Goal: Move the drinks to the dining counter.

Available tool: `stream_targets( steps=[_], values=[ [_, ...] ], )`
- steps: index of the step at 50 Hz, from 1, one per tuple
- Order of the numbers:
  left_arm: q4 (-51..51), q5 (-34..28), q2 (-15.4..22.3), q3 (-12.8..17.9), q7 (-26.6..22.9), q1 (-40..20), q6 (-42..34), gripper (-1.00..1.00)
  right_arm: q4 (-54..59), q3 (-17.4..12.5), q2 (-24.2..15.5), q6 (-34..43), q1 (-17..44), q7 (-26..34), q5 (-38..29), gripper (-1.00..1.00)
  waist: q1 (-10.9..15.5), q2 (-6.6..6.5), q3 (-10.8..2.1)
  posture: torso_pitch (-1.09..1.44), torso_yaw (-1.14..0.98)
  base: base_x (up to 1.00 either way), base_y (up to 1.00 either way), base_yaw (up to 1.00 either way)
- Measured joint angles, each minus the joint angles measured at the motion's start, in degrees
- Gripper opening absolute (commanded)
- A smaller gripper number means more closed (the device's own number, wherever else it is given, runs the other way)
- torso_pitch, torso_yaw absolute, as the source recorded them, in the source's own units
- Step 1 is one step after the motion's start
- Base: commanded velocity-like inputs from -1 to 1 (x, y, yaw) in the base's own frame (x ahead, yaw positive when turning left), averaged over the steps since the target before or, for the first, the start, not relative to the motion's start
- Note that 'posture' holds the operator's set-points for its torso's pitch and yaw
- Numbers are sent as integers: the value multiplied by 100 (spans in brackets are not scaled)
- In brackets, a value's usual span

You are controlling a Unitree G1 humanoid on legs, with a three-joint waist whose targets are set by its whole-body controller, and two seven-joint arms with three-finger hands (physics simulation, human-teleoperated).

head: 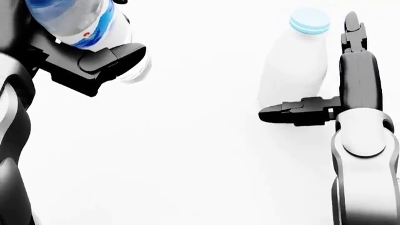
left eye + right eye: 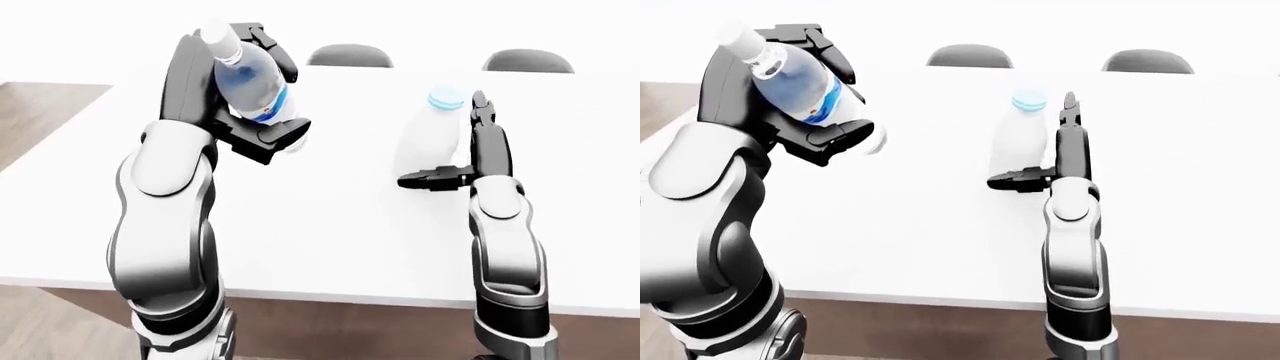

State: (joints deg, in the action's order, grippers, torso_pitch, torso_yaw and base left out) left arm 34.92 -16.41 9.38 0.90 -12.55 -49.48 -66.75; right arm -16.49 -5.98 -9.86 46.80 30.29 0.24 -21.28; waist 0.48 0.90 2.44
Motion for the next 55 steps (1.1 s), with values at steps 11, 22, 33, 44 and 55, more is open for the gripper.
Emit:
stream_targets(
  steps=[11, 22, 33, 44, 55],
  values=[
    [-635, -216, -134, -211, -90, -58, 316, -100, -1208, 16, -134, 743, 93, 291, -219, 100, 23, 11, 3, 0, 0, 0, 0, 0],
    [-1396, -604, -259, -263, -266, 36, 849, -100, -2418, 323, -244, 1844, 582, 961, -854, 100, 23, 31, 1, 0, 0, 0, 0, 0],
    [-2075, -950, -423, -287, -528, 229, 1181, -100, -2756, 396, -229, 2178, 790, 1399, -1347, 100, 11, -3, 7, 0, 0, 0, 0, 0],
    [-2664, -1048, -524, -272, -574, 442, 1603, -100, -2857, 451, -132, 2217, 897, 1697, -1732, 100, 3, -11, 6, 0, 0, 0, 0, 0],
    [-3161, -983, -530, -187, -435, 380, 1980, -79, -2762, 393, -28, 2047, 829, 1717, -1798, 100, -3, -32, -31, 0, 0, 0, 0, 0]
  ],
)
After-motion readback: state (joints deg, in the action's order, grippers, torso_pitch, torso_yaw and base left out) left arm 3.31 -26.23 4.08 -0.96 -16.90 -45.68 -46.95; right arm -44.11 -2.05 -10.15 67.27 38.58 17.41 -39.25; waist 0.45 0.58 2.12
